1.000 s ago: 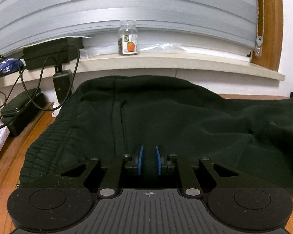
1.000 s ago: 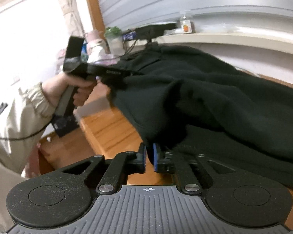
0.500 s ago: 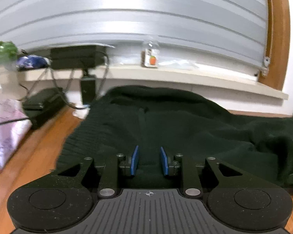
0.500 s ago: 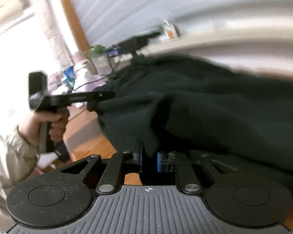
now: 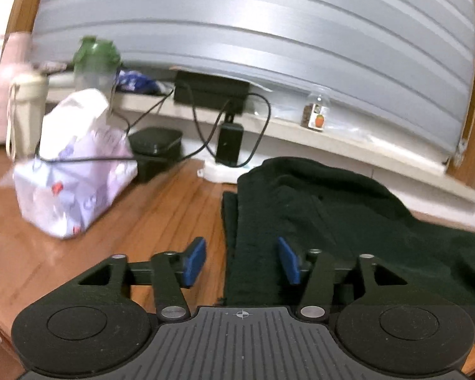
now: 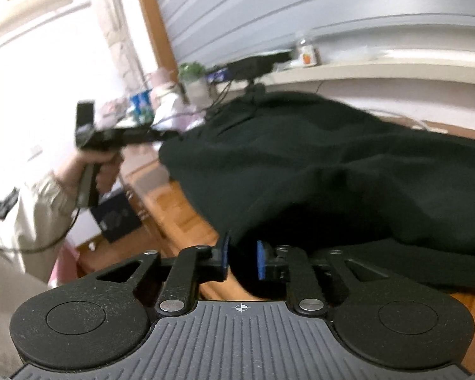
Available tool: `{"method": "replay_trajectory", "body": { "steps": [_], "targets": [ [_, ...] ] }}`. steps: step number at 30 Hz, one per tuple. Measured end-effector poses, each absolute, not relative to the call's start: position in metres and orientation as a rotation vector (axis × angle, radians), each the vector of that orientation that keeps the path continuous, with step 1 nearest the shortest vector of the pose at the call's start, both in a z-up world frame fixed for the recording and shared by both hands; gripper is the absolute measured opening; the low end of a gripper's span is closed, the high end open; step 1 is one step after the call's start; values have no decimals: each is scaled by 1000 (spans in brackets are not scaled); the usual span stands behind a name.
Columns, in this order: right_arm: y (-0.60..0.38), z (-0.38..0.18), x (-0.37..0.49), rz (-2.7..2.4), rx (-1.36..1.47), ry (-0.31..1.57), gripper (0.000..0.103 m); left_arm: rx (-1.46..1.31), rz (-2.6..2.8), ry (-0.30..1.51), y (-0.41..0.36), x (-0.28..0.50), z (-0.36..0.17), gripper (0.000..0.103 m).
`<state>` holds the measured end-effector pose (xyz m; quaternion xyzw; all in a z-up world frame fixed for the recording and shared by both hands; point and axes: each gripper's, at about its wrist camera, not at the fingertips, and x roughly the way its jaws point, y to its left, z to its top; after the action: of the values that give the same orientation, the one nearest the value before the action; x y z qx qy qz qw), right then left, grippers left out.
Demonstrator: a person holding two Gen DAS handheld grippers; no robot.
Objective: Fold clothes
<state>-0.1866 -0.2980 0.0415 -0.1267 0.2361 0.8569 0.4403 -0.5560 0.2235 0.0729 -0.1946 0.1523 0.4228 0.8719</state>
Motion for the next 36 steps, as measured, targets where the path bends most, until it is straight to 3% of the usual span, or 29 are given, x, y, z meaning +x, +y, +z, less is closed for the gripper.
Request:
{"method": "replay_trajectory", "body": {
  "steps": [3, 8, 12, 14, 15, 16, 21, 24, 27, 28, 29, 30, 32, 36],
  "targets": [
    [-289, 42, -186, 2063, -288, 602, 51, -421, 856, 318, 227, -555, 73, 62],
    [-279, 34, -192, 2060, -273, 638, 49, -435, 825, 319, 233, -543, 68, 61],
    [-278, 29, -189, 2101, -224, 693, 17, -445, 821, 303, 234, -540, 63, 61],
    [-282, 31, -190, 2115, -217, 689, 9, -449, 811, 301, 235, -539, 62, 50],
    [-285, 31, -189, 2130, -208, 706, 6, -446, 811, 305, 234, -539, 61, 43],
    [-286, 31, -188, 2143, -200, 722, 5, -428, 835, 315, 233, -538, 61, 24],
    [-310, 36, -201, 2237, -293, 683, 5, -382, 929, 304, 230, -548, 73, 21],
    [-307, 24, -208, 2237, -331, 713, 5, -335, 958, 351, 224, -550, 76, 27],
    [-309, 25, -202, 2227, -284, 718, 6, -278, 1051, 377, 216, -550, 78, 53],
    [-311, 27, -200, 2222, -275, 706, 8, -251, 1091, 372, 213, -551, 81, 55],
    [-314, 30, -198, 2208, -274, 687, 12, -237, 1107, 363, 211, -551, 85, 55],
    [-316, 32, -197, 2182, -276, 667, 29, -232, 1096, 345, 208, -552, 90, 55],
    [-320, 34, -192, 2121, -279, 632, 47, -234, 1035, 304, 201, -546, 101, 64],
    [-331, 32, -178, 2074, -258, 592, 50, -208, 872, 272, 187, -504, 114, 71]
  ]
}}
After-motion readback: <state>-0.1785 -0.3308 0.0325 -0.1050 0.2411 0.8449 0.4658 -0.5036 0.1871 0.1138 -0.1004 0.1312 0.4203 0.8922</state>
